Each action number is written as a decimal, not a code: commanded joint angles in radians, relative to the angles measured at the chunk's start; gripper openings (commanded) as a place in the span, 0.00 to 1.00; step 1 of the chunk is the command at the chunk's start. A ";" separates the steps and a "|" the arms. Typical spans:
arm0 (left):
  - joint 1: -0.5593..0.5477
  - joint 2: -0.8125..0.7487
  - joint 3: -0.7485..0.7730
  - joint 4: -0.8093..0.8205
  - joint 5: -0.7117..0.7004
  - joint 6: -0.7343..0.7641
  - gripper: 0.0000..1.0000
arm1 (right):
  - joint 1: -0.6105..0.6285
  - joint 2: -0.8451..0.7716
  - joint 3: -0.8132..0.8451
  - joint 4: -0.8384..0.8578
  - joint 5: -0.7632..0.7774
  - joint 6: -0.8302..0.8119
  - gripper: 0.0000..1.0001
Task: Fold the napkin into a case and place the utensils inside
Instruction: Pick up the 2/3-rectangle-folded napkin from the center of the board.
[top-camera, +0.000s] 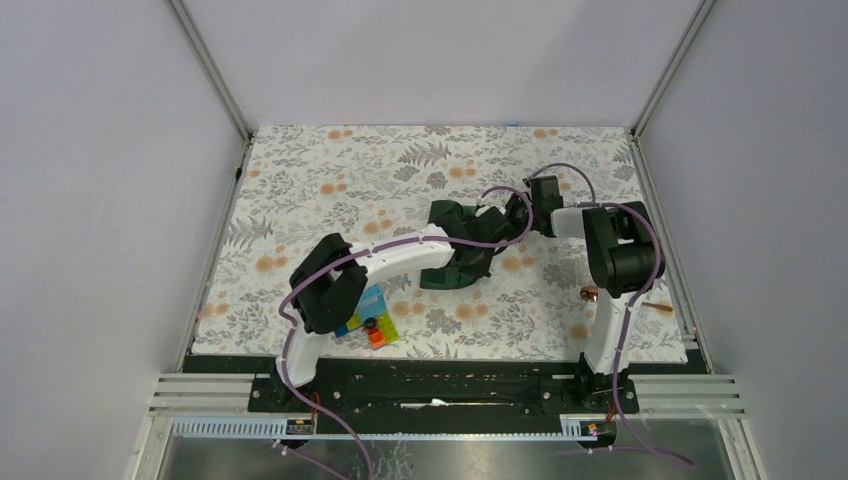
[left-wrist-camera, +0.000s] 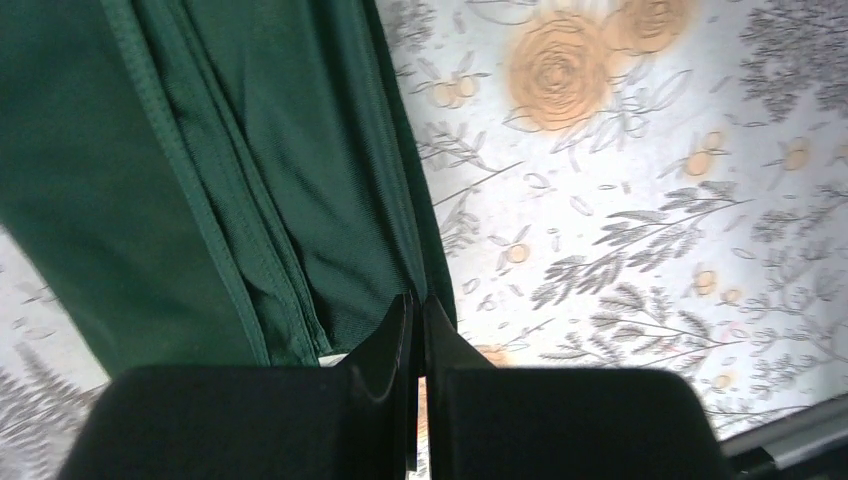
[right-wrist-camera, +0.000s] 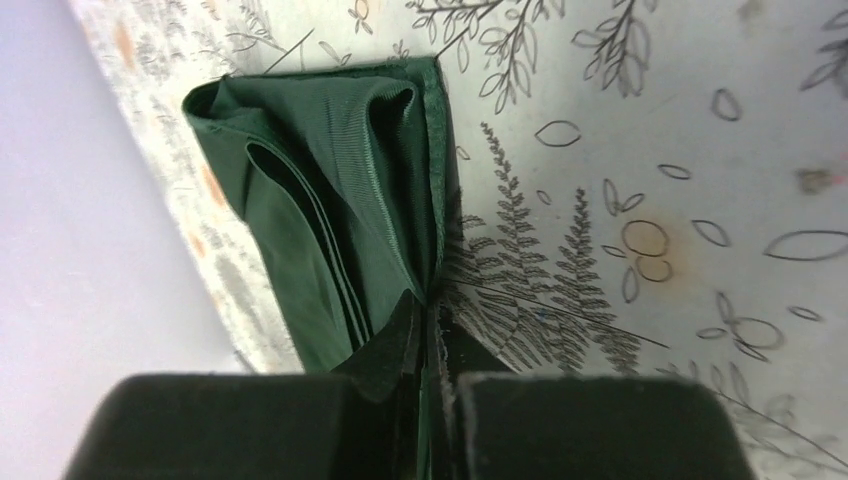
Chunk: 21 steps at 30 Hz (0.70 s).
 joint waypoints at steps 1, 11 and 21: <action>-0.001 0.039 0.026 0.107 0.141 -0.047 0.00 | -0.007 -0.063 0.088 -0.307 0.144 -0.207 0.00; 0.009 -0.016 -0.123 0.362 0.287 -0.108 0.00 | 0.010 -0.144 0.211 -0.591 0.311 -0.306 0.00; 0.066 -0.114 -0.279 0.513 0.367 -0.140 0.00 | 0.114 -0.133 0.326 -0.714 0.364 -0.164 0.00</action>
